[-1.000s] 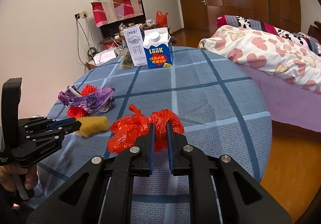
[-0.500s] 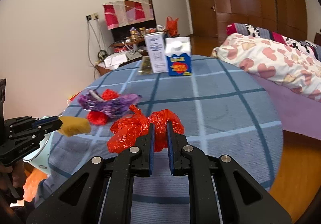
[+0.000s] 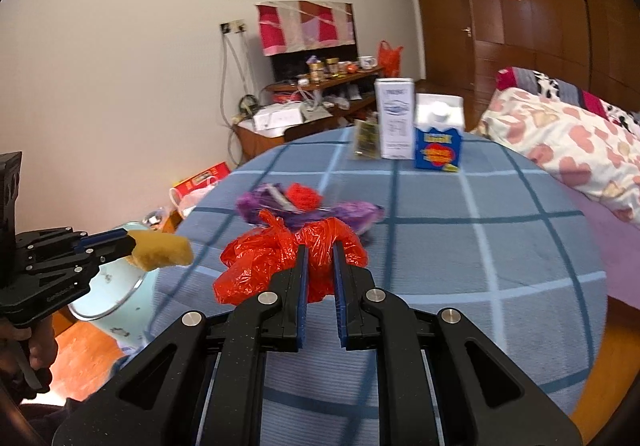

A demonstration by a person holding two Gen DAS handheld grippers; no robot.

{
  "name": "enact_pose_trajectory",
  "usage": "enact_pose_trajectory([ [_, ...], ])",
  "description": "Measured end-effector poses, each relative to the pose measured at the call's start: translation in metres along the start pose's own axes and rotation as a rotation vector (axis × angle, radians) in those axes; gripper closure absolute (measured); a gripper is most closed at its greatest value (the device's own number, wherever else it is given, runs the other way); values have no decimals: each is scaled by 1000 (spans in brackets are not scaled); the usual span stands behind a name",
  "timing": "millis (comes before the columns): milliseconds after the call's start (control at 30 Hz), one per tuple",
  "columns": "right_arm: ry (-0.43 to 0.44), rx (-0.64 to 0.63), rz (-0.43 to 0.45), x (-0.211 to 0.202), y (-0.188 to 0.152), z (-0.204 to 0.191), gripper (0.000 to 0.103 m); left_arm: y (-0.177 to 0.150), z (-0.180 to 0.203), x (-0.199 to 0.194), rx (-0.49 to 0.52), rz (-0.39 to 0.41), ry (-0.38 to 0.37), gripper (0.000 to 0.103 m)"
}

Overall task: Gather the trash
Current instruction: 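Carry the red bag and yellow sponge in both grippers over the light blue basin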

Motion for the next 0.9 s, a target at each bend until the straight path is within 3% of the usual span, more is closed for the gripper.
enact_pose_trajectory([
  [900,200,-181,-2,38,15,-146,90,-59,-123,-67,-169,7,221,91],
])
Point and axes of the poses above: each gripper's, at about its wrist camera, not at the fingertips, and x roughly the way its jaws point, z to its right, y to its top, the point moved 4 cm from there along x, roughly the way its jaws point, and after that the axes turned 9 degrees about -y, right-handed, at the moved point
